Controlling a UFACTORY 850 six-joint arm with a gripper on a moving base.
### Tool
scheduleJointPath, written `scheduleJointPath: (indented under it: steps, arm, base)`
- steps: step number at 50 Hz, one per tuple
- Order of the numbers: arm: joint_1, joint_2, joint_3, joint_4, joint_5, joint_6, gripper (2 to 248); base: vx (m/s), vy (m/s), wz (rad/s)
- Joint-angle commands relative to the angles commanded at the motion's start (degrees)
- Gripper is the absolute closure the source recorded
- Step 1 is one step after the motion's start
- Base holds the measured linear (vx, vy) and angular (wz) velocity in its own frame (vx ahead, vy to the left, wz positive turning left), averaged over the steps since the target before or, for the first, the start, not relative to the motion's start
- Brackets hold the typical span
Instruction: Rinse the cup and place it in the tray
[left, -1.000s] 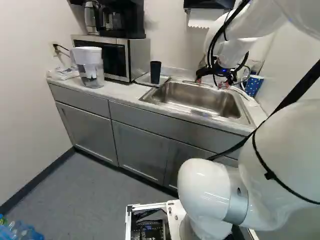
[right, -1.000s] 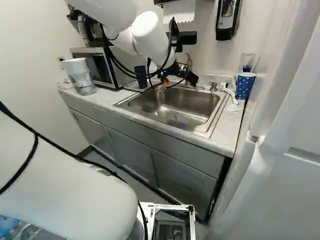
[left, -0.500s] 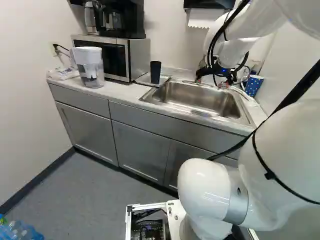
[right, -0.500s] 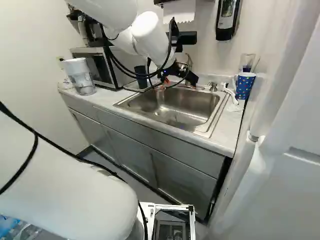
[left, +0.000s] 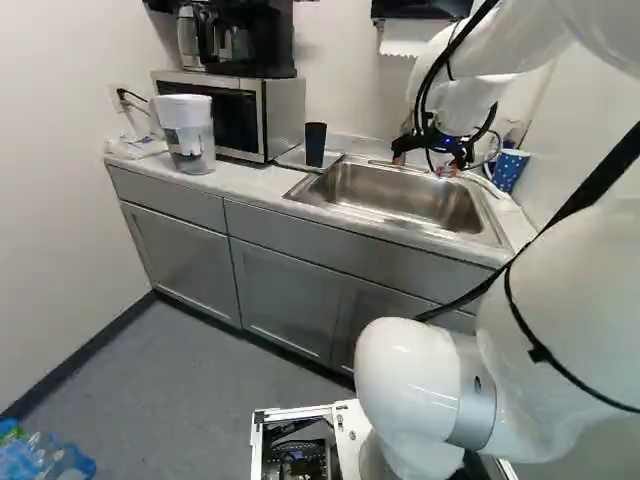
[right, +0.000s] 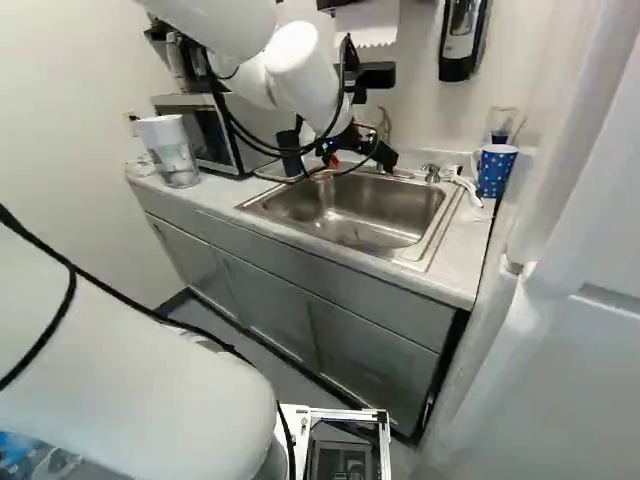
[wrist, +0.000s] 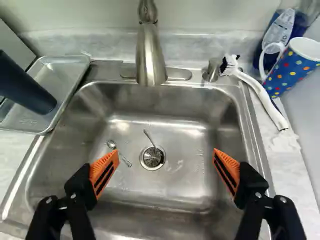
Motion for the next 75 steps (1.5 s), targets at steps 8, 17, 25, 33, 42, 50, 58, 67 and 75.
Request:
scheduleJointPath:
  steps: [8, 17, 25, 33, 42, 50, 58, 67, 75]
  arm:
    - [0.00, 0.00, 0.00, 0.00, 0.00, 0.00, 3]
    - [0.00, 0.00, 0.00, 0.00, 0.00, 0.00, 3]
    - [0.00, 0.00, 0.00, 0.00, 0.00, 0.00, 3]
    - [0.00, 0.00, 0.00, 0.00, 0.00, 0.00, 3]
    - [0.00, 0.00, 0.00, 0.00, 0.00, 0.00, 3]
    - [0.00, 0.00, 0.00, 0.00, 0.00, 0.00, 3]
    - [0.00, 0.00, 0.00, 0.00, 0.00, 0.00, 3]
    - [0.00, 0.00, 0.00, 0.00, 0.00, 0.00, 3]
    - [0.00, 0.00, 0.00, 0.00, 0.00, 0.00, 3]
  base:
    - [0.022, 0.034, 0.002]
    - [-0.015, 0.002, -0.011]
    - [0.008, 0.003, -0.015]
    - [-0.029, 0.042, 0.002]
    - [-0.030, 0.080, 0.004]
    - [-0.060, 0.088, -0.001]
    - [-0.074, 0.109, 0.001]
    - [-0.088, 0.115, -0.004]
    - [-0.091, 0.119, -0.001]
